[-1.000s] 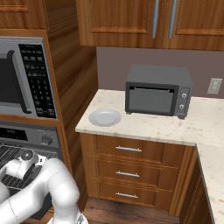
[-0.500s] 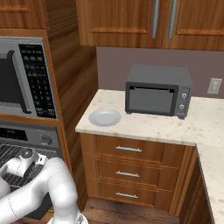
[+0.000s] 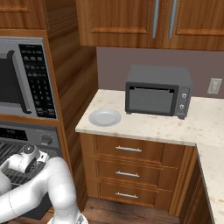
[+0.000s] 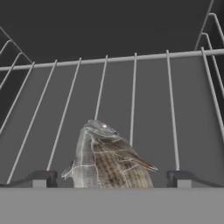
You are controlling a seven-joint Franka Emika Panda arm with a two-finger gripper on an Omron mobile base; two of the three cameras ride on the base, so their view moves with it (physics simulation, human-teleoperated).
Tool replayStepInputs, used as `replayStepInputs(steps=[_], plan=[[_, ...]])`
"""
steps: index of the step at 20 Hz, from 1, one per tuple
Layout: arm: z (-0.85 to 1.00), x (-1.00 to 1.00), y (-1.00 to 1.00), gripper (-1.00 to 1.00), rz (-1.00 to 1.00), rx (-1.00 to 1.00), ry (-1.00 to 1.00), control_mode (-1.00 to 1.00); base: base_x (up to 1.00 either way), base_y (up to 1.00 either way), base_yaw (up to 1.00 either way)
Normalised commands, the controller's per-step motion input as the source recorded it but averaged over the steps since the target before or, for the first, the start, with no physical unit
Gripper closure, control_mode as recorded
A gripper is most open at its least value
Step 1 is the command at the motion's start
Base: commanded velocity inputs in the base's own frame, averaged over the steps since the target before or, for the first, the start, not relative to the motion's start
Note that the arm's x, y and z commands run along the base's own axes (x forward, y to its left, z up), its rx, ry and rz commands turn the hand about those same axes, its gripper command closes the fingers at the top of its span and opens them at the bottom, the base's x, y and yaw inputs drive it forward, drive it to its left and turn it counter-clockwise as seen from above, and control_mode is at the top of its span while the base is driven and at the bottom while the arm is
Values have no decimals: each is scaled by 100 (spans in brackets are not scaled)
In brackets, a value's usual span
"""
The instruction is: Take the fish from the oven and place it on the plate on the counter.
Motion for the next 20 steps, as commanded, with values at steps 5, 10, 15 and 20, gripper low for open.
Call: replayStepInputs(steps=[5,10,15,20], plan=[[-81,-4,-5,-100,0,0,0,-100,0,0,0],[-29,-16,-1,100,0,11,0,-100,0,0,0],[-68,-17,0,100,0,0,0,-100,0,0,0],[-78,-27,0,100,0,0,-1,-100,0,0,0]])
